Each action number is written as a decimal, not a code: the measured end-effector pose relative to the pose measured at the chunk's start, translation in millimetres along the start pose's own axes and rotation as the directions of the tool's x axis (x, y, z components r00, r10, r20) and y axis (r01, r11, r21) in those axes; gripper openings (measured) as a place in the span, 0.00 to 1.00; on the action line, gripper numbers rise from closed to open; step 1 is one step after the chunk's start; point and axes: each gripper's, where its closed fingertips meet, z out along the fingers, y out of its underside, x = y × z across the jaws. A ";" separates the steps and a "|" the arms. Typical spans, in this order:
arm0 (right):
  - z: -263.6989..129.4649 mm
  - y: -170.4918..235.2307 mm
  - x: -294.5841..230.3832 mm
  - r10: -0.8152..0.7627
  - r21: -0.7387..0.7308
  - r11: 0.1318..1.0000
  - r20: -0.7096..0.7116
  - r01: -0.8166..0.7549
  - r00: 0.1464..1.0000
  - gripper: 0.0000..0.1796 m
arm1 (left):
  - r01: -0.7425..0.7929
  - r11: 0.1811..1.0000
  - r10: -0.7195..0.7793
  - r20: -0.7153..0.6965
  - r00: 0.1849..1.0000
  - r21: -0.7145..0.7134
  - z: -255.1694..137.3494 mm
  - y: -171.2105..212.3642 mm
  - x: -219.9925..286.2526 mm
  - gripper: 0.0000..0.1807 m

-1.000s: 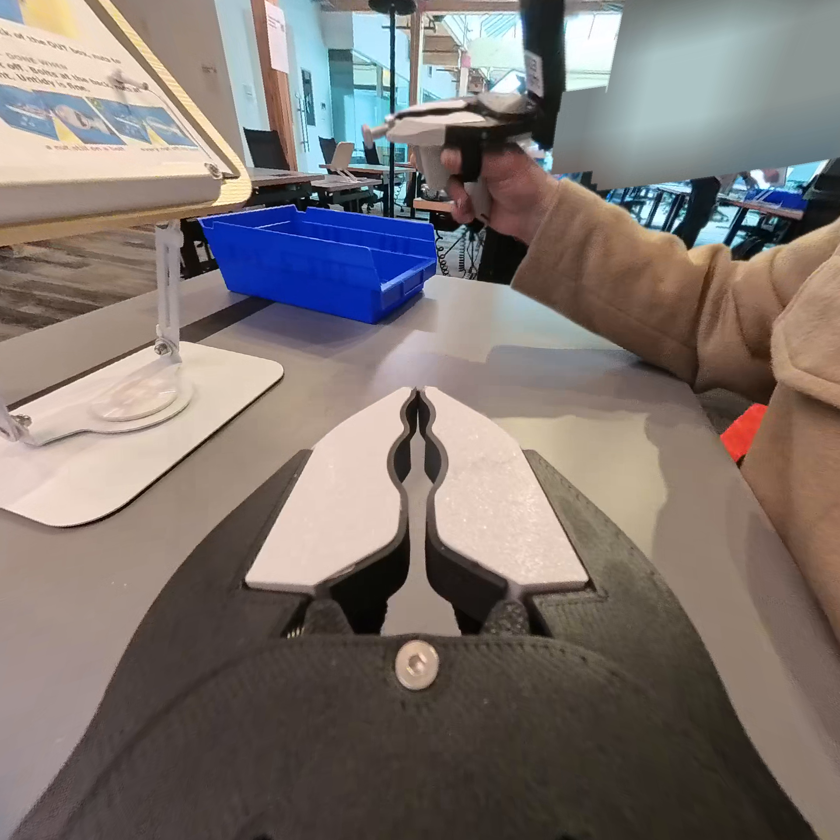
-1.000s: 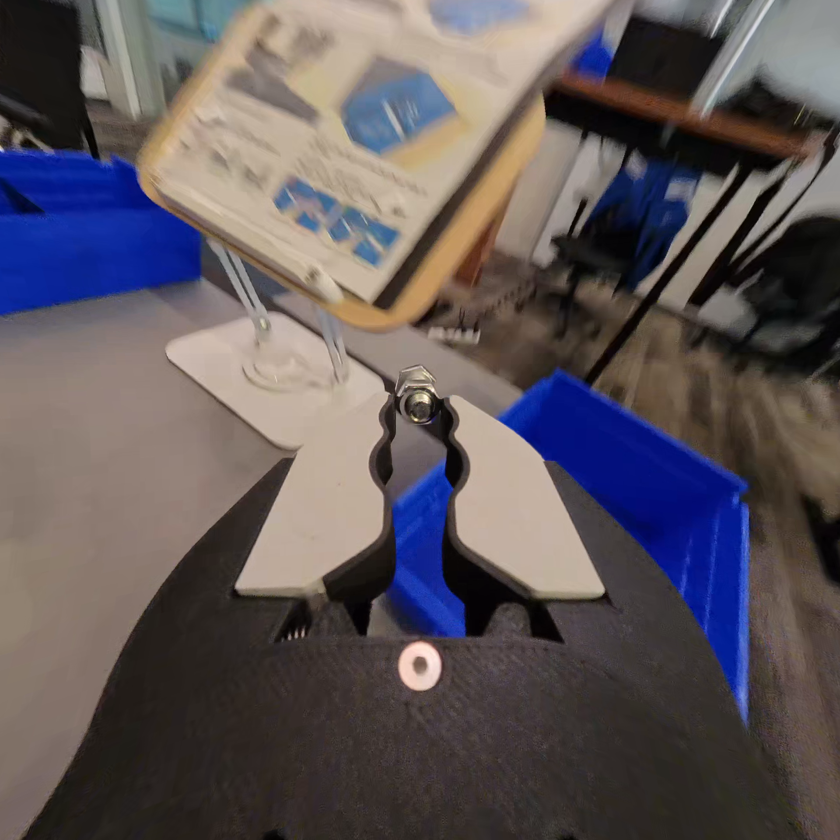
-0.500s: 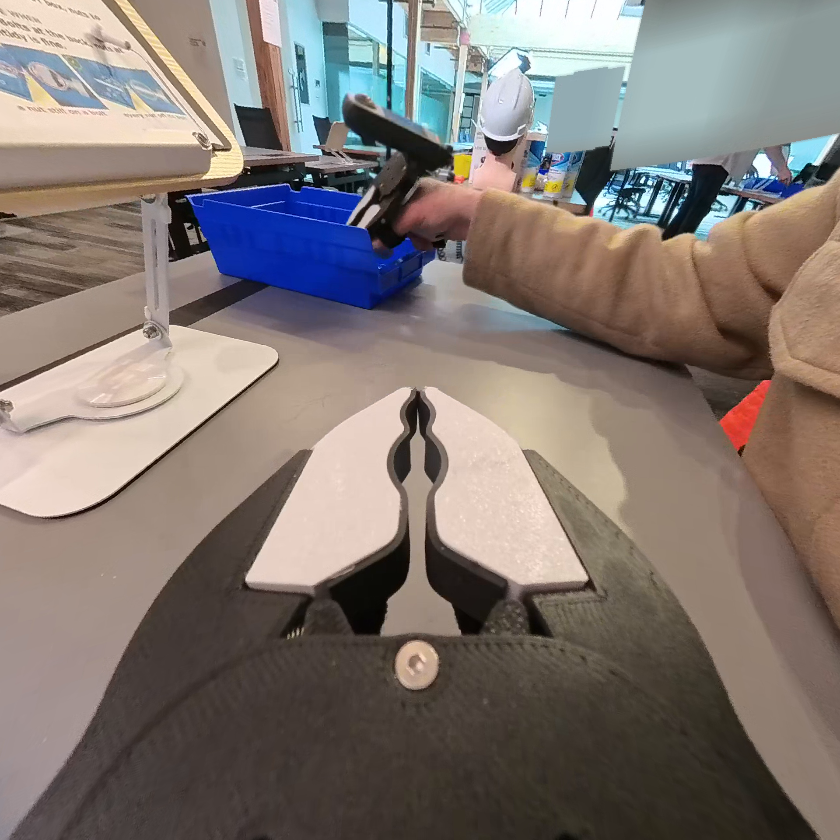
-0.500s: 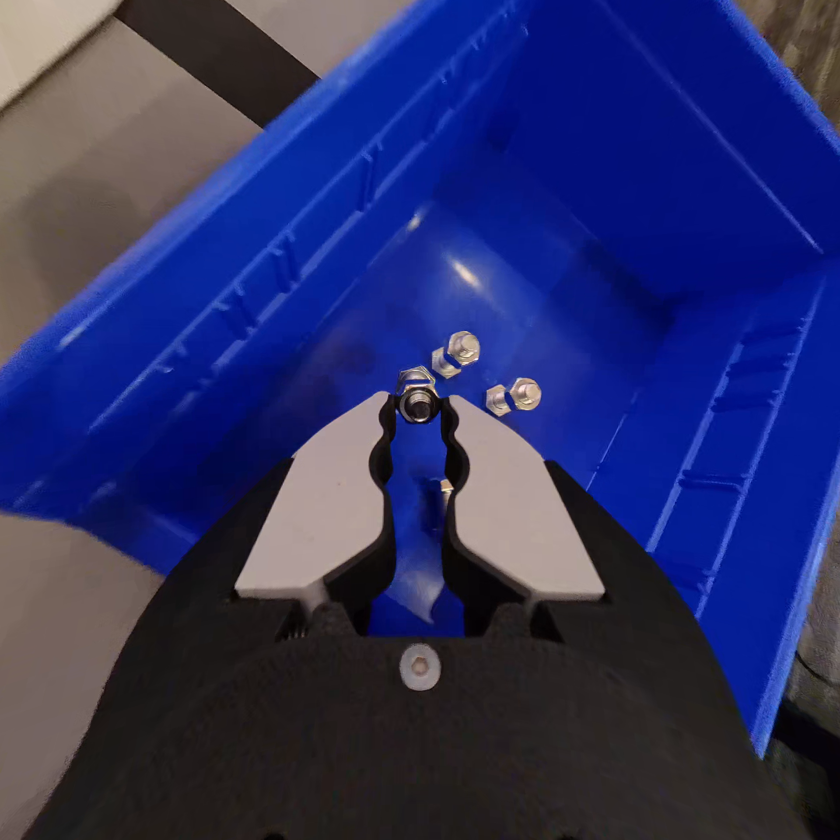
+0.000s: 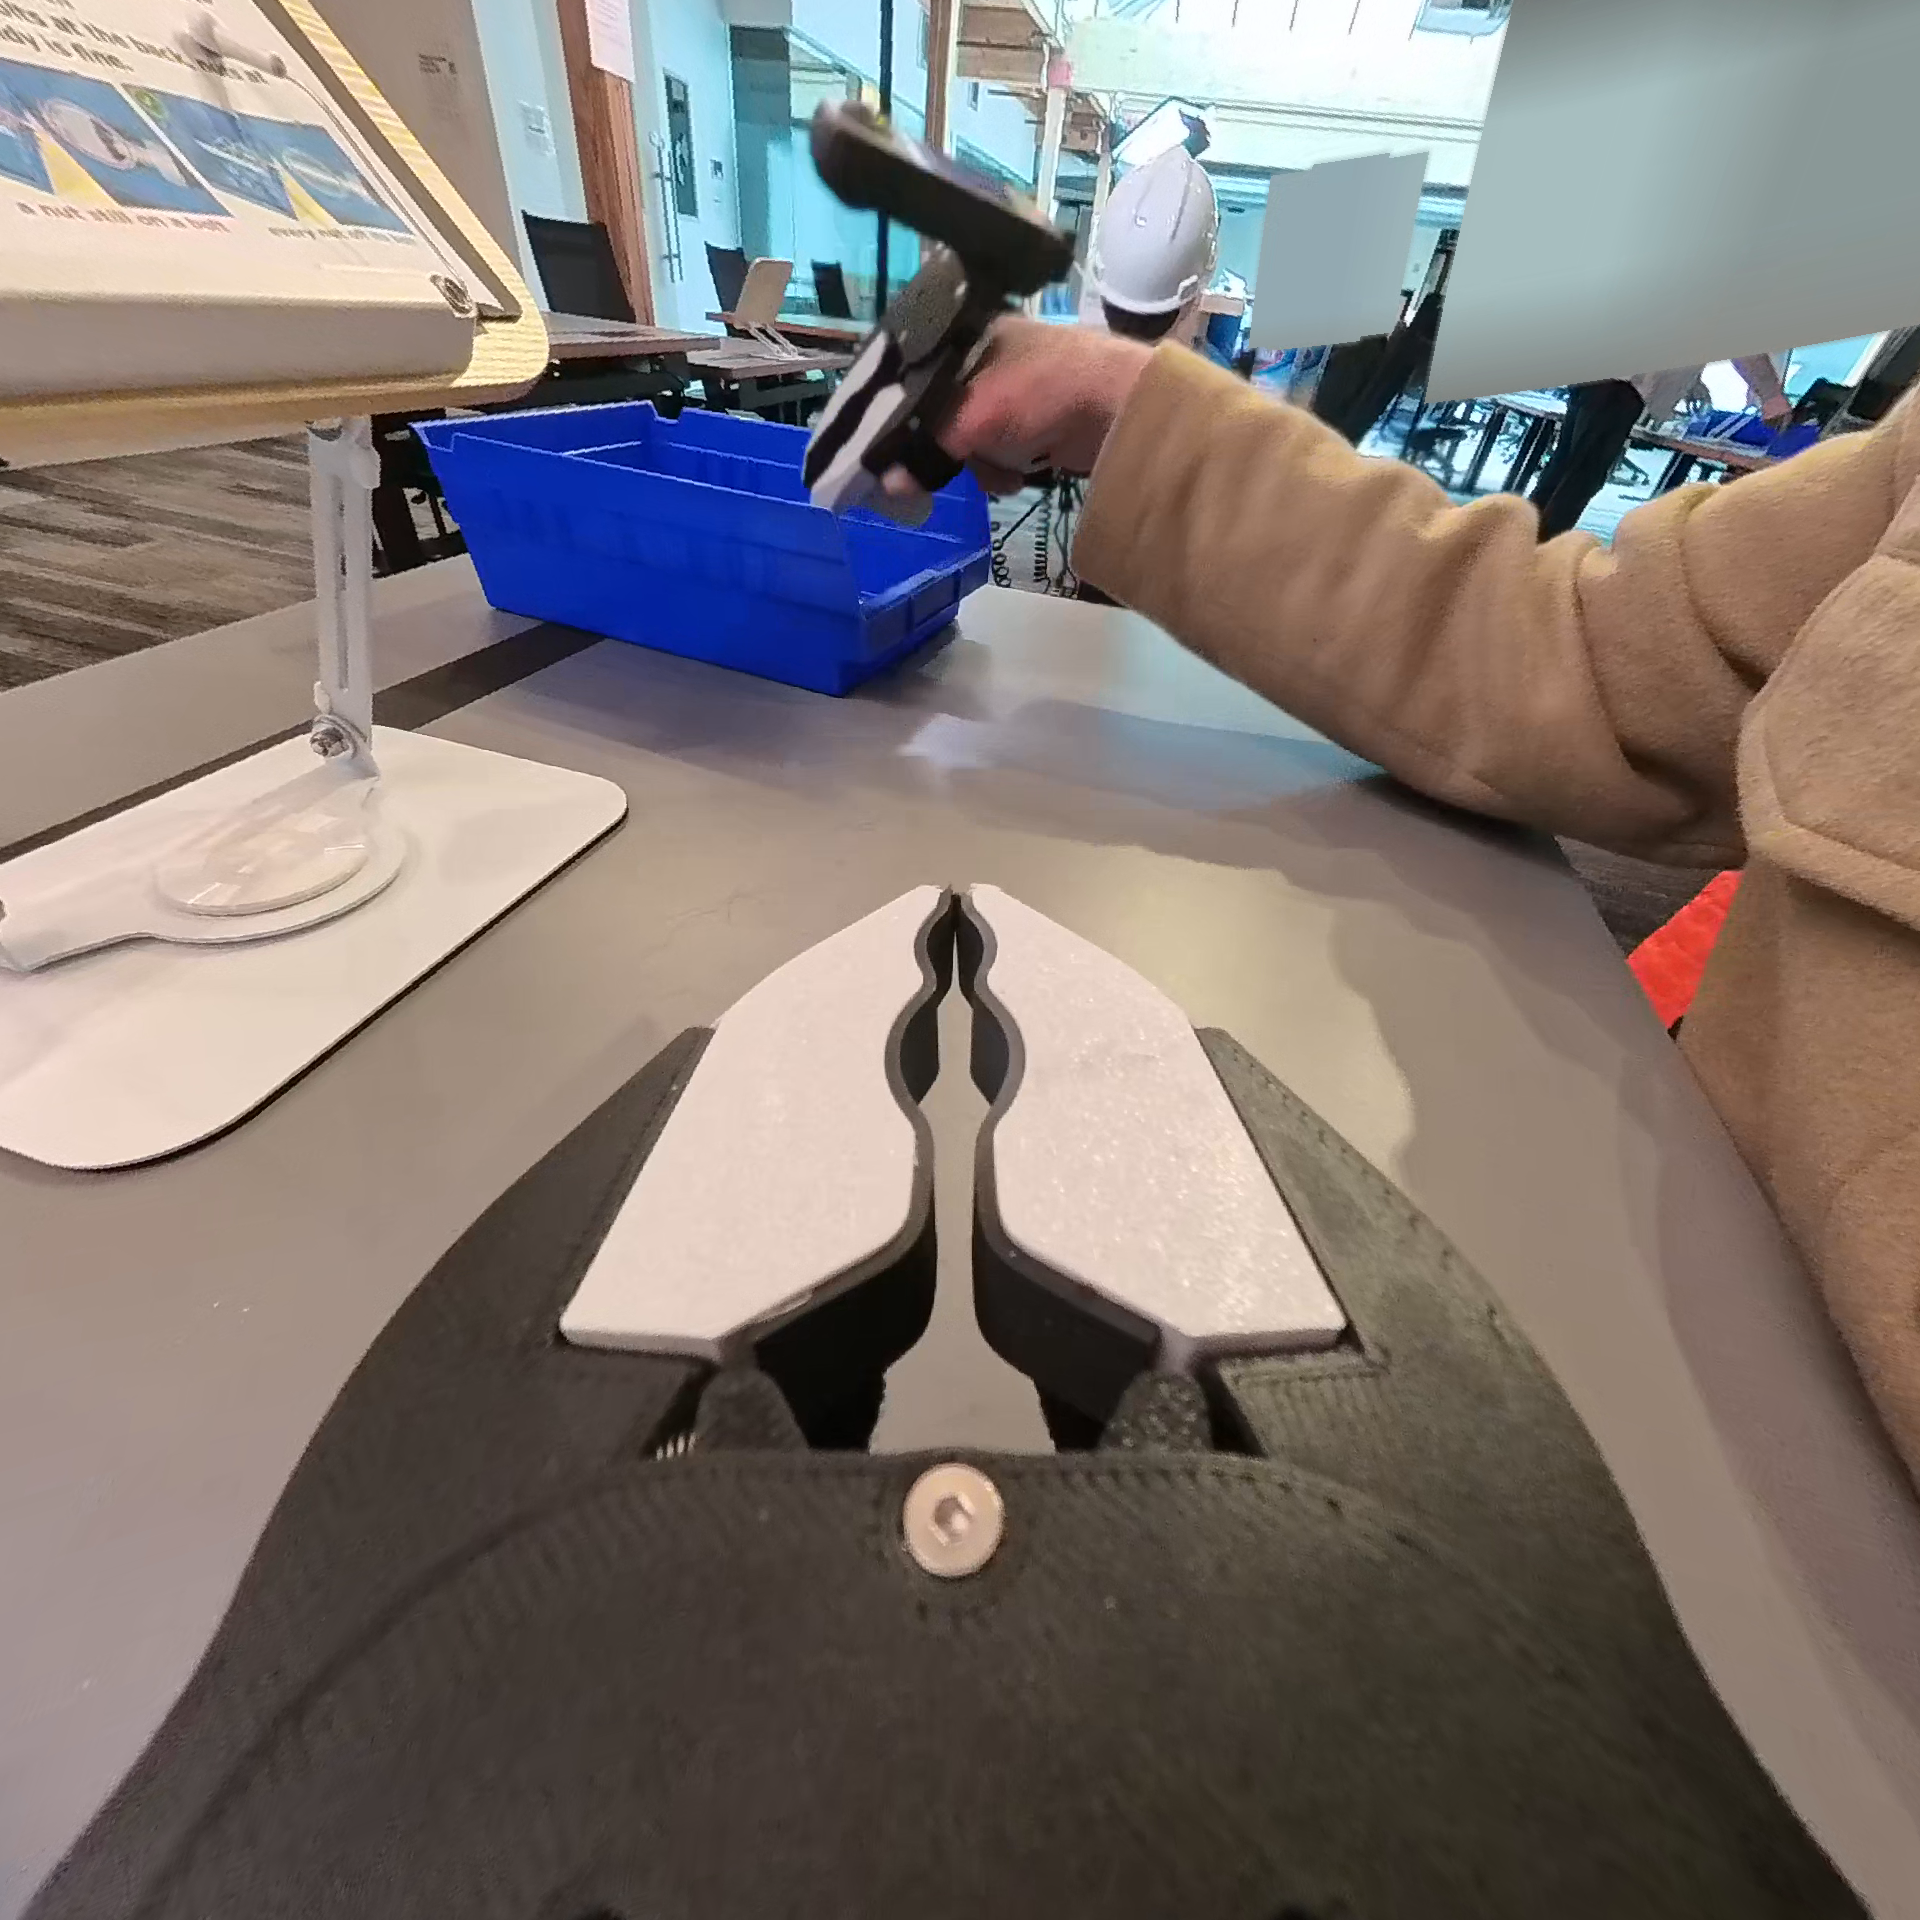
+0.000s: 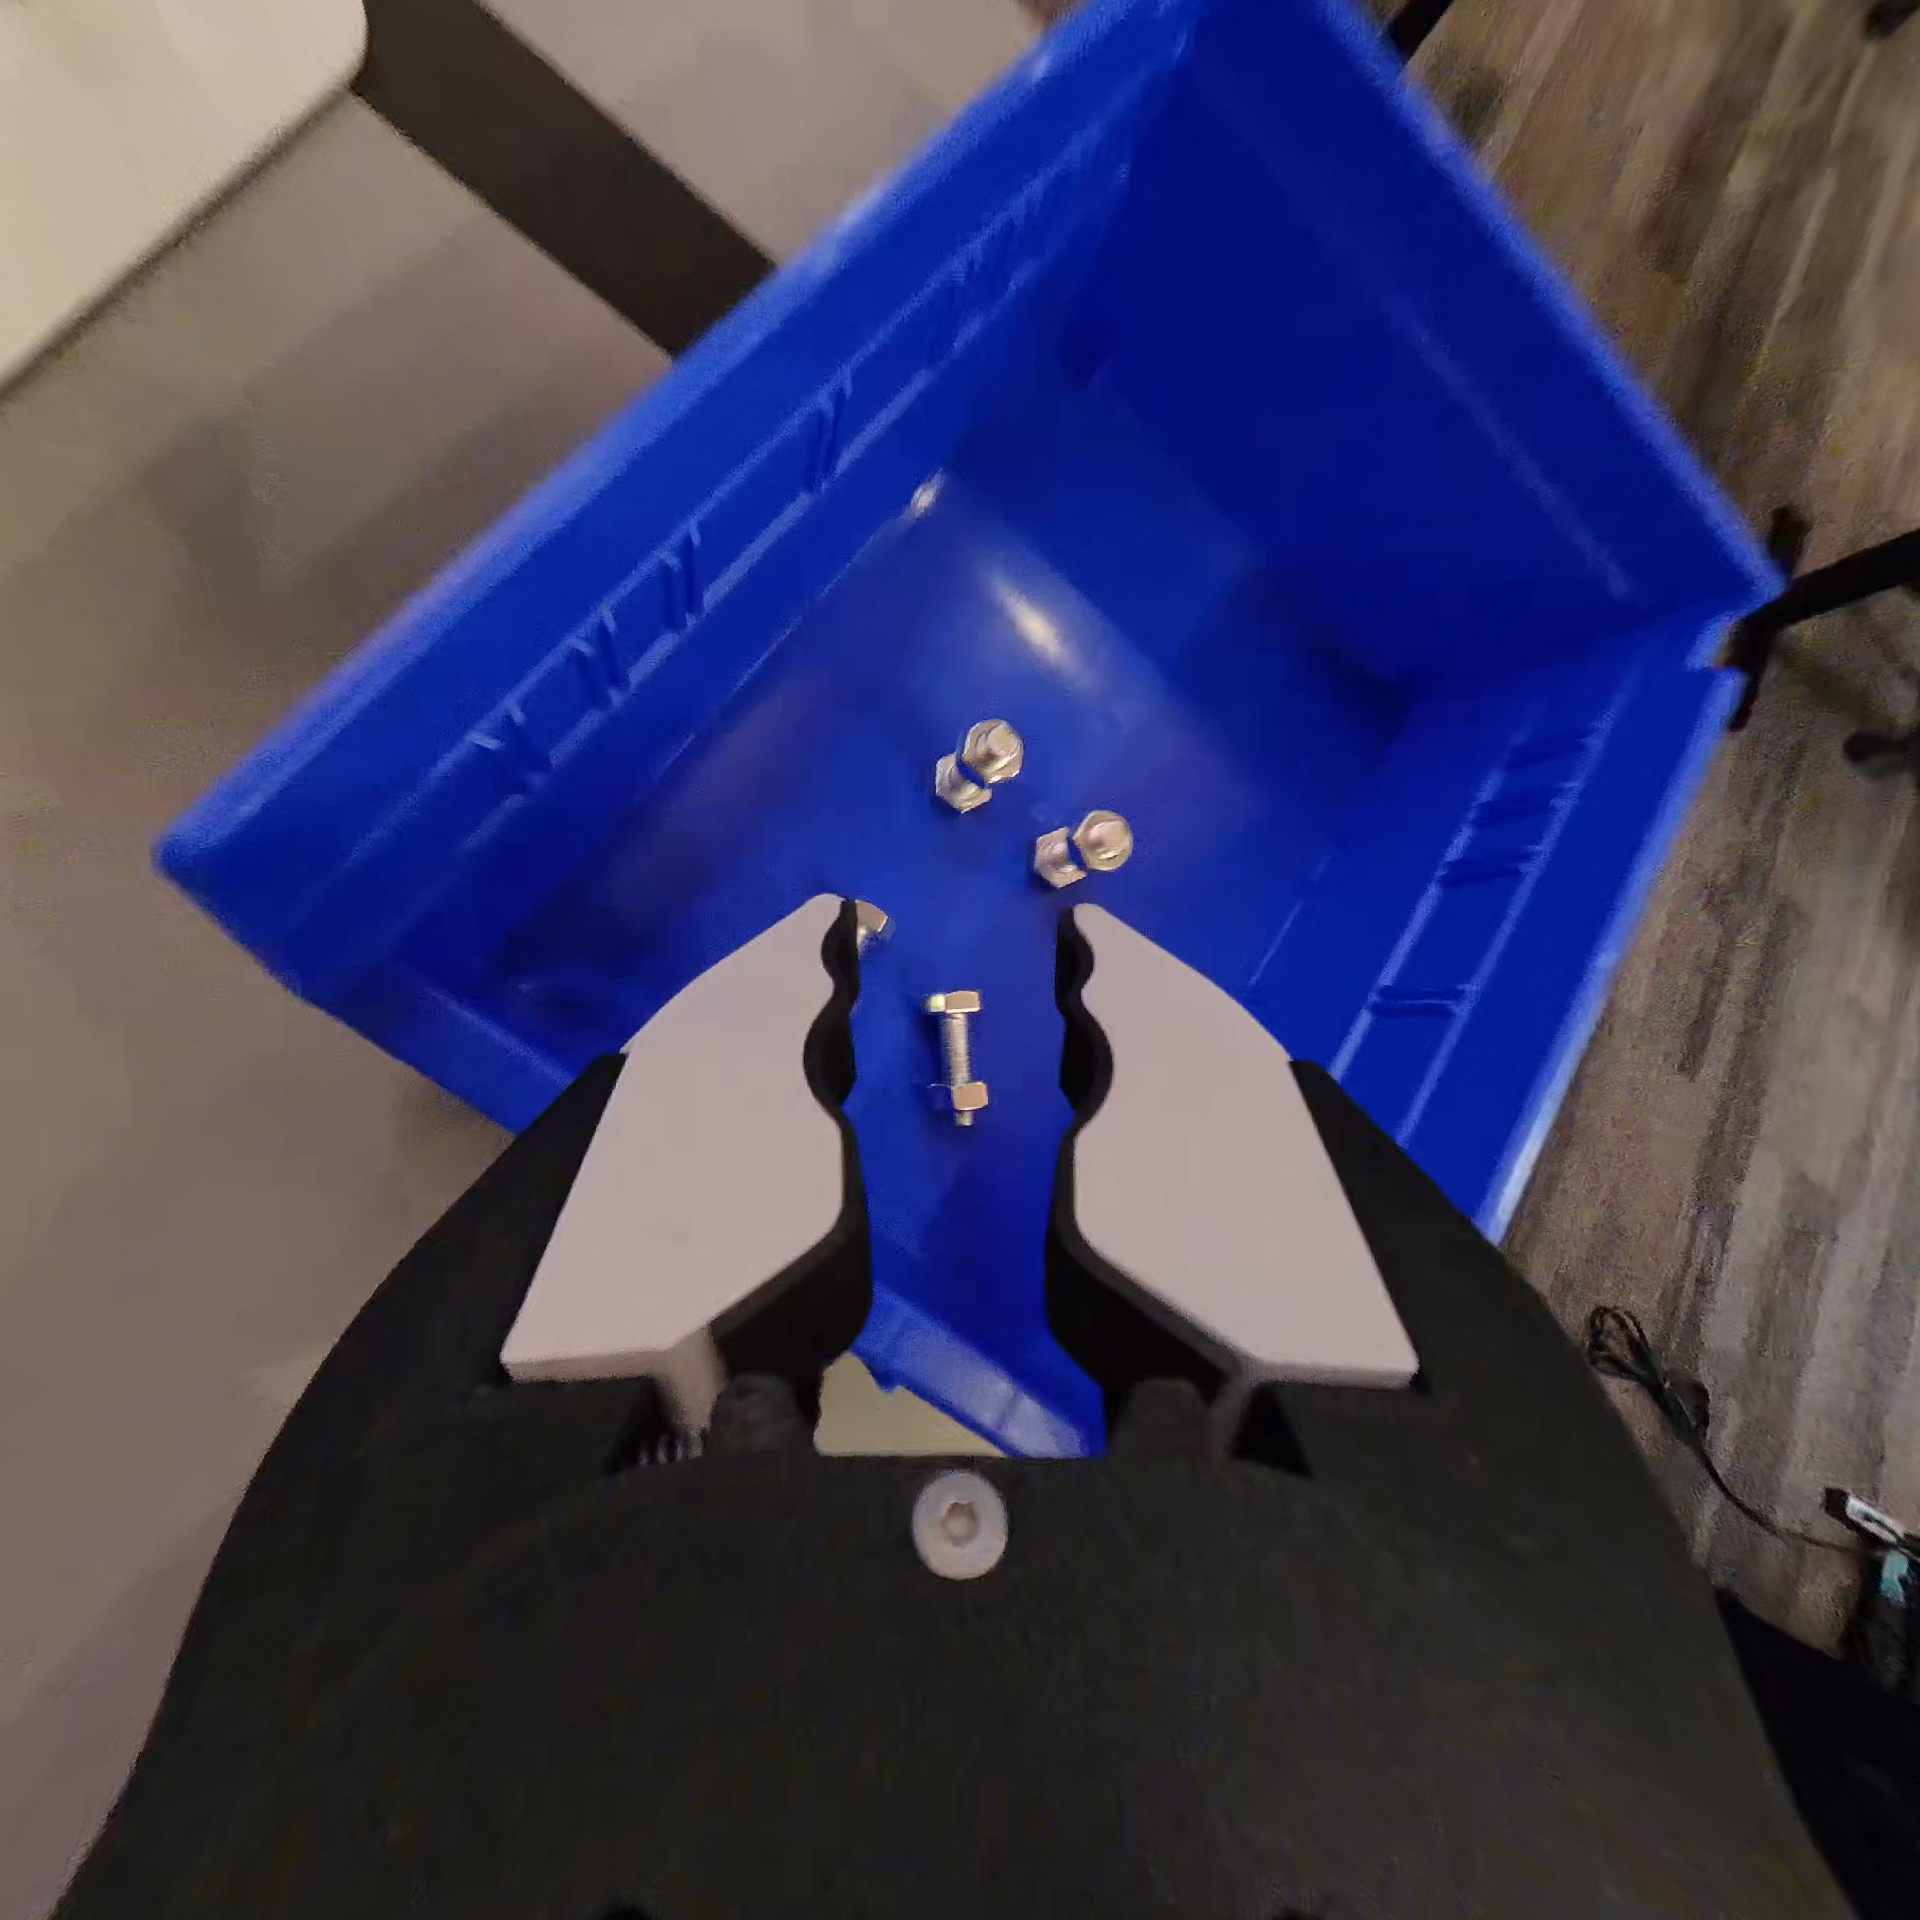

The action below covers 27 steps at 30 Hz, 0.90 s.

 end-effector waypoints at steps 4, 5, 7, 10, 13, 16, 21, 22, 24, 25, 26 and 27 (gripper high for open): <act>-37.7 -15.2 12.0 -0.009 0.119 0.993 -0.089 0.020 0.996 0.19 | 0.003 1.000 -0.003 0.007 1.000 -0.004 -0.6 0.7 -1.5 0.00; -44.9 -16.1 15.1 -0.003 0.138 0.990 -0.112 0.018 0.994 0.18 | 0.001 1.000 -0.001 0.007 1.000 -0.002 -0.8 0.2 -1.5 0.00; -55.8 -14.4 22.1 0.010 0.166 0.986 -0.157 0.016 0.988 0.16 | -0.012 1.000 0.012 0.012 1.000 -0.013 -0.4 1.4 -1.5 0.00; -70.2 -9.0 34.3 0.013 0.208 0.977 -0.245 0.039 0.969 0.17 | -0.035 0.999 0.036 0.028 0.999 -0.030 -0.2 3.3 -1.8 0.00; -89.7 -2.3 44.1 0.098 0.336 0.942 -0.313 0.013 0.945 0.21 | -0.031 0.999 0.032 0.051 0.998 -0.025 -3.7 2.7 -5.4 0.00; -96.9 22.8 58.5 0.206 0.400 0.915 -0.350 -0.053 0.914 0.26 | -0.001 1.000 0.002 0.118 0.993 -0.004 -12.7 1.1 -18.4 0.00; -77.1 64.3 71.4 0.325 0.373 0.905 -0.302 -0.203 0.896 0.30 | -0.016 0.999 0.004 0.278 0.960 0.040 -43.2 -10.8 -42.6 0.07; -71.3 68.1 71.7 0.345 0.369 0.900 -0.282 -0.231 0.895 0.31 | -0.026 0.999 0.010 0.334 0.943 0.043 -53.7 -14.3 -50.0 0.10; -61.7 73.9 73.5 0.381 0.360 0.891 -0.265 -0.276 0.886 0.32 | -0.070 0.996 0.036 0.457 0.889 0.059 -81.1 -25.2 -65.2 0.18; -57.8 76.4 74.7 0.386 0.353 0.892 -0.272 -0.282 0.881 0.31 | -0.095 0.994 0.049 0.518 0.854 0.062 -97.3 -30.5 -73.0 0.20; -52.8 78.1 73.3 0.386 0.340 0.895 -0.262 -0.290 0.884 0.31 | -0.114 0.992 0.063 0.571 0.819 0.054 -113.8 -34.5 -80.4 0.20; -48.4 78.0 70.9 0.392 0.338 0.892 -0.242 -0.301 0.888 0.30 | -0.125 0.991 0.072 0.618 0.783 0.043 -130.7 -37.6 -88.3 0.21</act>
